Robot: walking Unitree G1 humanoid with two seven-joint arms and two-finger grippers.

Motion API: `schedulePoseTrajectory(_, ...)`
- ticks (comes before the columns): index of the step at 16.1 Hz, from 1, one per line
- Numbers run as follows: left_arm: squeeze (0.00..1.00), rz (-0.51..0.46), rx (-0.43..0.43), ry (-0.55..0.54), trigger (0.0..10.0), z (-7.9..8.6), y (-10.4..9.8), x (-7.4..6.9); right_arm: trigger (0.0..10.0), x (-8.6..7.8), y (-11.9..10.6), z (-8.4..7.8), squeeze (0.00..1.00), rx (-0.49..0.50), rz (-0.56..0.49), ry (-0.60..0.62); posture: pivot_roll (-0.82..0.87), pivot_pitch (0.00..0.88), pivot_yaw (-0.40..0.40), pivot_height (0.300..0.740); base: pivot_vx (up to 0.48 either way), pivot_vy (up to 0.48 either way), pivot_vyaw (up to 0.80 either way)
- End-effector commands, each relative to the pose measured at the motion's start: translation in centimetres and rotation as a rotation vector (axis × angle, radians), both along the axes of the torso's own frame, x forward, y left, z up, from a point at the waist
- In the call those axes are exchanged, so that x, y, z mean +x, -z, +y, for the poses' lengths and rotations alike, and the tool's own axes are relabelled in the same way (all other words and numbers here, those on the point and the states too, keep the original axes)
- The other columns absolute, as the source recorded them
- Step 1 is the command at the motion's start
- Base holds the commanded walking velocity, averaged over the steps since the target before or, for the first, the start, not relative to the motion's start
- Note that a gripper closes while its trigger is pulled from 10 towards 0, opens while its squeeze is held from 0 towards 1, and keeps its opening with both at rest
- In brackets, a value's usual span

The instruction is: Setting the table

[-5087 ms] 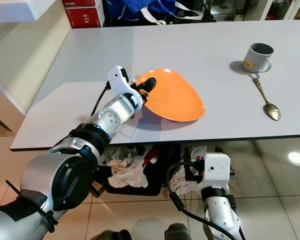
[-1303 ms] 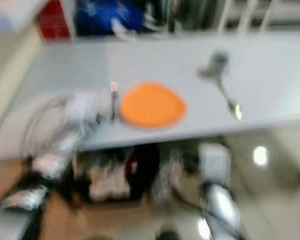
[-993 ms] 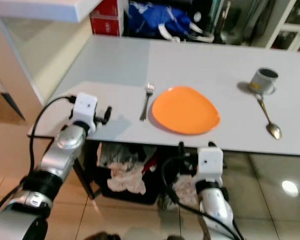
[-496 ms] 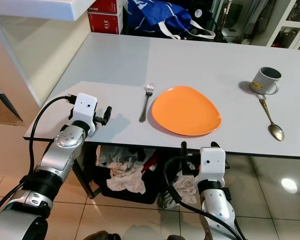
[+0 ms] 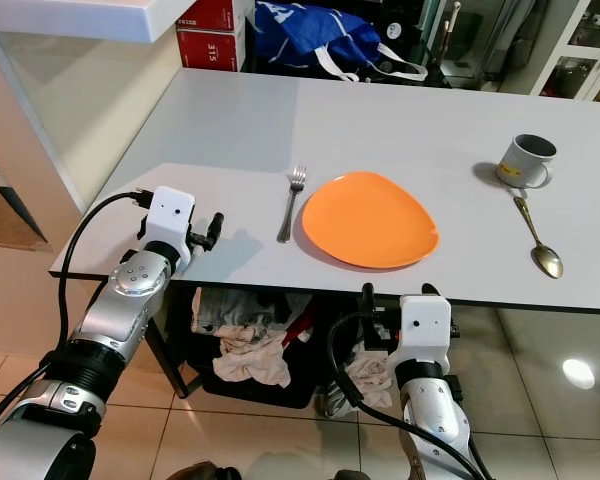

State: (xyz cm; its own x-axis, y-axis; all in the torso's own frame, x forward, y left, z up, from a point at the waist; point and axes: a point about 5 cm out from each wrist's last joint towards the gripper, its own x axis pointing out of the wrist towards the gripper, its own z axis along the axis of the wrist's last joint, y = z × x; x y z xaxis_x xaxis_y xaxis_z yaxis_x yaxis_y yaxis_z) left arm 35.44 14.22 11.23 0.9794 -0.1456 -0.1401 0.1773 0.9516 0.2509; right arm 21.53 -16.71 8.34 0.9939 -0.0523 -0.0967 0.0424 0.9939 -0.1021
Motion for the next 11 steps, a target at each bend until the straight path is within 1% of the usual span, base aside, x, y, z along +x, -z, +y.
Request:
schedulePoseTrajectory(1,0.00,0.186,-0.458,0.037,10.0,-7.3,-2.5,2.7,10.0,-1.3,-0.2,0.1,0.00,-0.005,0.012,0.014,-0.15,0.028,0.087,0.727,0.000,0.000,0.00)
schedulePoseTrajectory(9,0.00,0.186,-0.458,0.037,10.0,-7.3,-2.5,2.7,10.0,-1.3,-0.2,0.1,0.00,-0.005,0.012,0.014,-0.15,0.028,0.087,0.727,0.000,0.000,0.00)
schedulePoseTrajectory(10,0.00,-0.057,0.060,0.113,10.0,0.3,0.7,-3.2,10.0,0.4,0.5,-0.5,0.00,0.009,-0.008,-0.009,-0.16,0.000,0.000,0.727,0.000,0.000,0.00)
schedulePoseTrajectory(11,0.00,-0.068,0.039,0.173,10.0,-0.1,1.2,-5.5,10.0,0.6,0.7,-0.8,0.00,0.014,-0.014,-0.016,-0.16,0.000,0.000,0.727,0.000,0.000,0.00)
